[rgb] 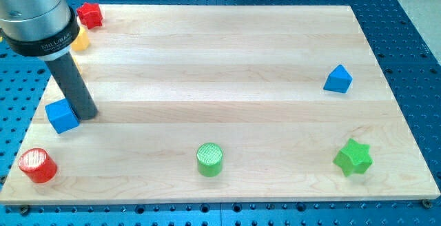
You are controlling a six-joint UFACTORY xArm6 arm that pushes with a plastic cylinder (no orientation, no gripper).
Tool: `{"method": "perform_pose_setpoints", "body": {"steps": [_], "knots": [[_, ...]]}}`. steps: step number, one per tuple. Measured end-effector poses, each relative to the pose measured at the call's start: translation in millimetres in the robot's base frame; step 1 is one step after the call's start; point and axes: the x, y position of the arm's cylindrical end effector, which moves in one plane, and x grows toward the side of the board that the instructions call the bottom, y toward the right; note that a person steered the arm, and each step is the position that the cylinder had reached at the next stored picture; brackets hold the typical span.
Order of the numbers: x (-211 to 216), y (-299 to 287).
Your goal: Go to the top left side of the triangle
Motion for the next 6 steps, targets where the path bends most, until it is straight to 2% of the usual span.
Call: {"method": "perform_pose_setpoints", "body": {"steps": [1,3,6], "knots": [[-1.3,50.7],[-47.7,229.6],[-81.8,369.9]]}}
